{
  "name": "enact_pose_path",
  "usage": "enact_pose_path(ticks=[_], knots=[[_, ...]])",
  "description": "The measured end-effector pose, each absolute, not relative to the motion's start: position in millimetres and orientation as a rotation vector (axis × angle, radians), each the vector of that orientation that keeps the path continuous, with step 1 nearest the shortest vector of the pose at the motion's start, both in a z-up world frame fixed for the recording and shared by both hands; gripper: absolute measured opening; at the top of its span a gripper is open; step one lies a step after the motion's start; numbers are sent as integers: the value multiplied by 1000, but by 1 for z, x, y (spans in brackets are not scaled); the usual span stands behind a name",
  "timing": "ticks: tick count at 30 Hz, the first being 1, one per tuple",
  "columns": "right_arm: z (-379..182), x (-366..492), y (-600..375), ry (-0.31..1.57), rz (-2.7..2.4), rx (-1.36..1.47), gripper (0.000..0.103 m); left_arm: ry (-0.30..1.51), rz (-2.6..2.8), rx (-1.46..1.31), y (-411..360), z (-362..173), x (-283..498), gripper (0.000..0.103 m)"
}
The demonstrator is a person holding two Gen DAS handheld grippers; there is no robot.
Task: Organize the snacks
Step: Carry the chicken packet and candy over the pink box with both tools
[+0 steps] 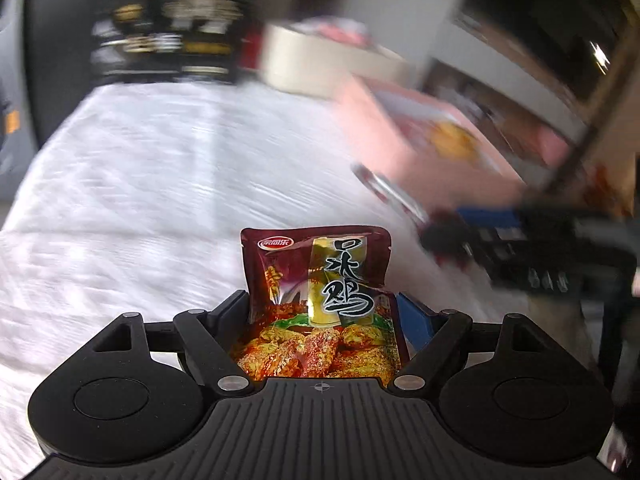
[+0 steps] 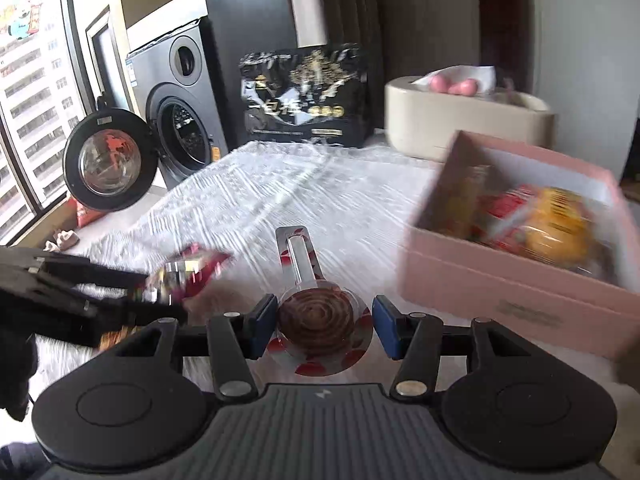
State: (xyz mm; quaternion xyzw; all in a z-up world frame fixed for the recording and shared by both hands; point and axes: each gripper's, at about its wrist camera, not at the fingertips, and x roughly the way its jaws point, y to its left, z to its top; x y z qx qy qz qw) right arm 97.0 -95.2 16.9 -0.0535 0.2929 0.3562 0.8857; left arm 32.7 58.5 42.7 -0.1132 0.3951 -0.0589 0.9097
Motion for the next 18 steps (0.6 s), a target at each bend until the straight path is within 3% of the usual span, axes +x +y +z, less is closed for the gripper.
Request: enact_pose_path(ticks=[8,18], knots=[[25,65,-190,535,576,-55,52,800,-246,-114,-39,57,57,85],[31,72,-241,482,445,19,52,626,-190,-39,-75,102,115,85]])
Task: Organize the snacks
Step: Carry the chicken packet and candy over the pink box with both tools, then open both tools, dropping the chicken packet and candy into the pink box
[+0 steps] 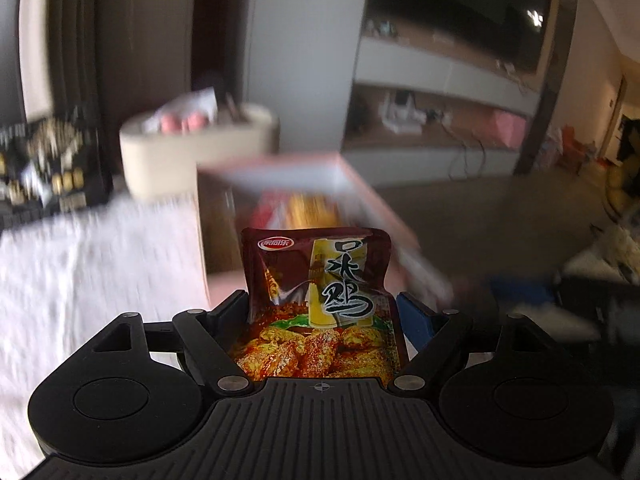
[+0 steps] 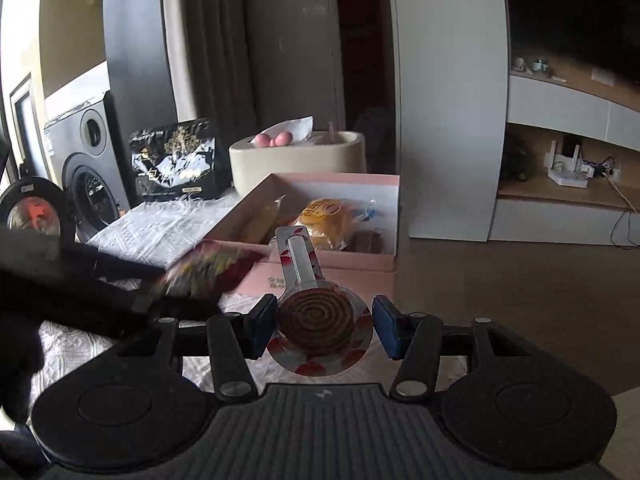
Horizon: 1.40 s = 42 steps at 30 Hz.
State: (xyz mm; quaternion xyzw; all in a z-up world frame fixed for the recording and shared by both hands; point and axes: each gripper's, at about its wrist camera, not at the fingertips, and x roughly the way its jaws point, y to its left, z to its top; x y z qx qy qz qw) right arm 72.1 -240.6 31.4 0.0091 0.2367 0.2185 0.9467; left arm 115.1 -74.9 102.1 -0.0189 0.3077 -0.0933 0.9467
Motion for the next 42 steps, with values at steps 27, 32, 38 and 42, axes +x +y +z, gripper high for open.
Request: enact_pose_path(ticks=[27,32,38,42], knots=[[61,181,-209,495,352,83,52,414,-176,-343,14,95,201,90],[50,227,-177,536,384,69,53,441,-171,-287,27,90,157,90],[50,212,-179,515,402,94,59,564,-143,-245,39,57,95,90],[55,170,-191,490,391,104,63,608,-109,-190,28,30,57,90]])
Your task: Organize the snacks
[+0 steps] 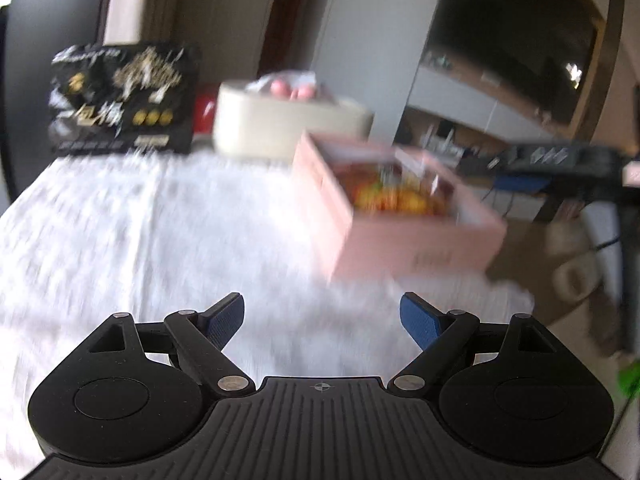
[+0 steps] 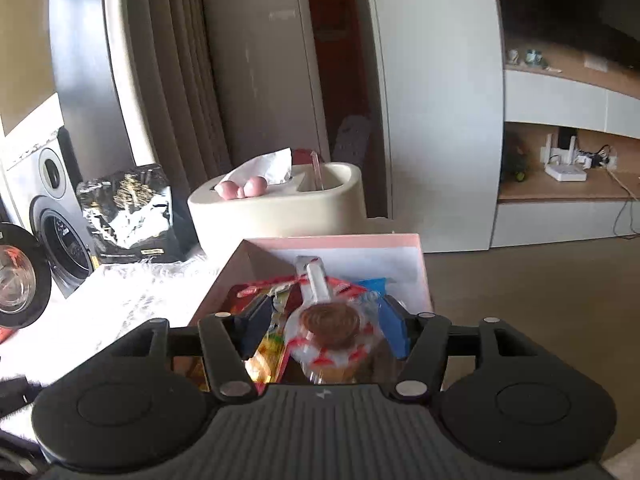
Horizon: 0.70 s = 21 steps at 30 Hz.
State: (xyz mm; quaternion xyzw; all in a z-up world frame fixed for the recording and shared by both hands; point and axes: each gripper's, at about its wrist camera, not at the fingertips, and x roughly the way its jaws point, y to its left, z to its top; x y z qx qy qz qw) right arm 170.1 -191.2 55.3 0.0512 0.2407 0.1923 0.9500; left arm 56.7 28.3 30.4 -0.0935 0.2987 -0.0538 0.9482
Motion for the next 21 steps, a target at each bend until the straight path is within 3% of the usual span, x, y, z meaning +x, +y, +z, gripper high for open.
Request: enact_pose_path(ticks=[10,21], knots=[[-8,41,-186,560,401,109,65,597,-18,-153,8,-3,-1,90],[-55,7,-176,450,341,71,66,589,24,-23,-13,-11,1,90]])
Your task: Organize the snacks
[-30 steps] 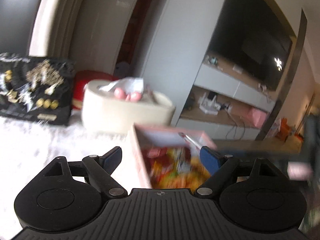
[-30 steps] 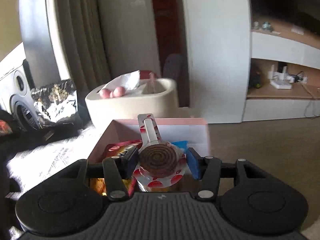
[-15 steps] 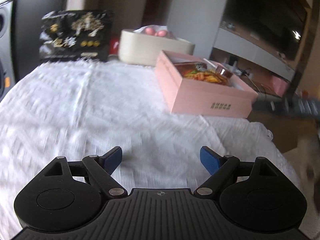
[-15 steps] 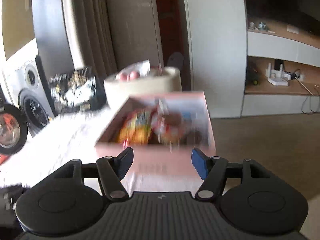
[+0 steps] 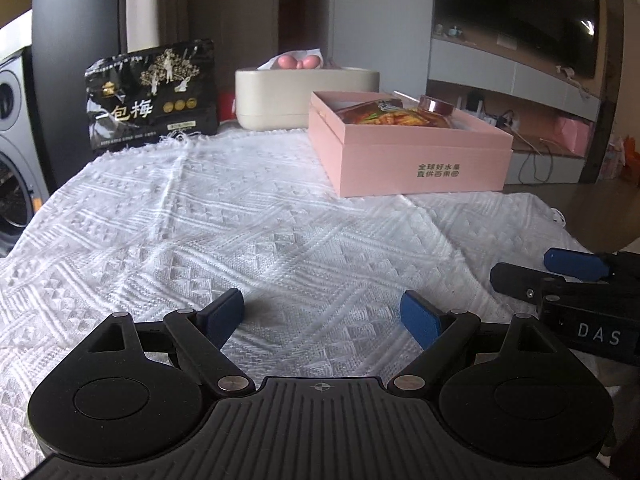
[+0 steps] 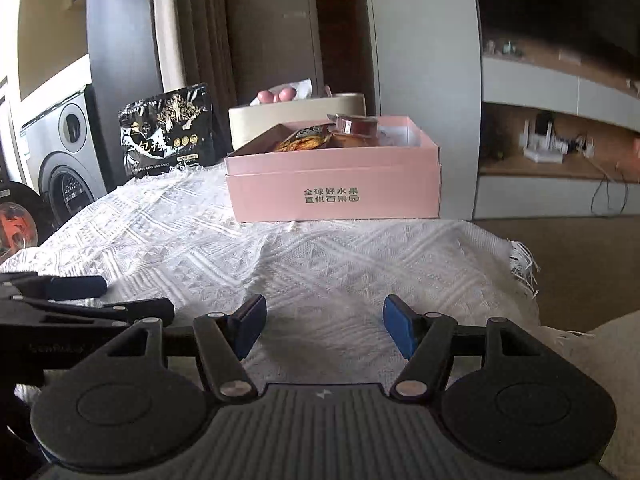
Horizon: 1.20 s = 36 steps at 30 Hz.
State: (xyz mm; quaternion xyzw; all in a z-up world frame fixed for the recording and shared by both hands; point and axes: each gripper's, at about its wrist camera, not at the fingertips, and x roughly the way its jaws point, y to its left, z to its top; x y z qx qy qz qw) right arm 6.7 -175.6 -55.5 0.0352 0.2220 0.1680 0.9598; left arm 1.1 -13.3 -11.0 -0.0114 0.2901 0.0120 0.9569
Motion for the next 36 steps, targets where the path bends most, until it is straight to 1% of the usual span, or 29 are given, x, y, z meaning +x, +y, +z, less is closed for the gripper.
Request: enact_pose_path(ticks=[9,36], knots=[[-60,4,-176,408,343,60,66,595,51,-2,-19,-11,3,91],[-62,5,-179,400,348,73,66,594,54,-8,-19,-11,3,90]])
